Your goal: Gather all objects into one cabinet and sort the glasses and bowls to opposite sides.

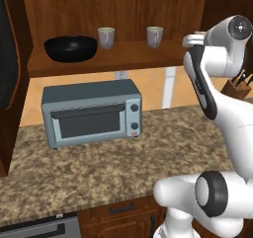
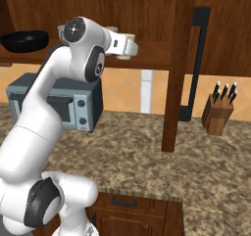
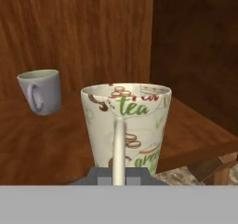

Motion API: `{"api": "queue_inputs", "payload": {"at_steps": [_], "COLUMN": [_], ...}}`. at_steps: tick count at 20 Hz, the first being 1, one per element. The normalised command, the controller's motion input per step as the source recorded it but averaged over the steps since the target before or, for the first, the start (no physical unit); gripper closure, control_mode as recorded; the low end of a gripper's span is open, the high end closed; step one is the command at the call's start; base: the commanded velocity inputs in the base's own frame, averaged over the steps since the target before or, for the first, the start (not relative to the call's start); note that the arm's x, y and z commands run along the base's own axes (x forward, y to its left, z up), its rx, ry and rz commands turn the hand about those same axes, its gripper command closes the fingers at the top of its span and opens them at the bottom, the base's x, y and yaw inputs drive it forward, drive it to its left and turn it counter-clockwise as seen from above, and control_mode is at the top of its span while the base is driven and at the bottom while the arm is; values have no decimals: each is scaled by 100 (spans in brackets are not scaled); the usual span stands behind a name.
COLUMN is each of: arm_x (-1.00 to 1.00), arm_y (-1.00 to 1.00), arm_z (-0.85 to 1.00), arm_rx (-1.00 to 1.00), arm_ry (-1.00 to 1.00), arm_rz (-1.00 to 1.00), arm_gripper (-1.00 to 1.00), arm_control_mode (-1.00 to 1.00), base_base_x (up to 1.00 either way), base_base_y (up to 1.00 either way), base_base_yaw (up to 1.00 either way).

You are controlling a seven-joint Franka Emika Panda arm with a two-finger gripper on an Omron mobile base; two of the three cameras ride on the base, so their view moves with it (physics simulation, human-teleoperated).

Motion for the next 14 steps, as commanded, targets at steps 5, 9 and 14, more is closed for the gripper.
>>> {"api": "queue_inputs", "payload": {"at_steps": [5,9,14], "arm_x": [28,41,54], "arm_y": [-19,-29,-21], "arm_z": [-27,-3,0], "arm_rx": [-2,0,0], "arm_ry": [0,0,0], "arm_rz": [0,0,0], "arm_gripper": [100,100,100], "arm_control_mode": [-100,-100,-100], "base_base_x": [0,0,0], "base_base_y": [0,0,0], "base_base_yaw": [0,0,0]}}
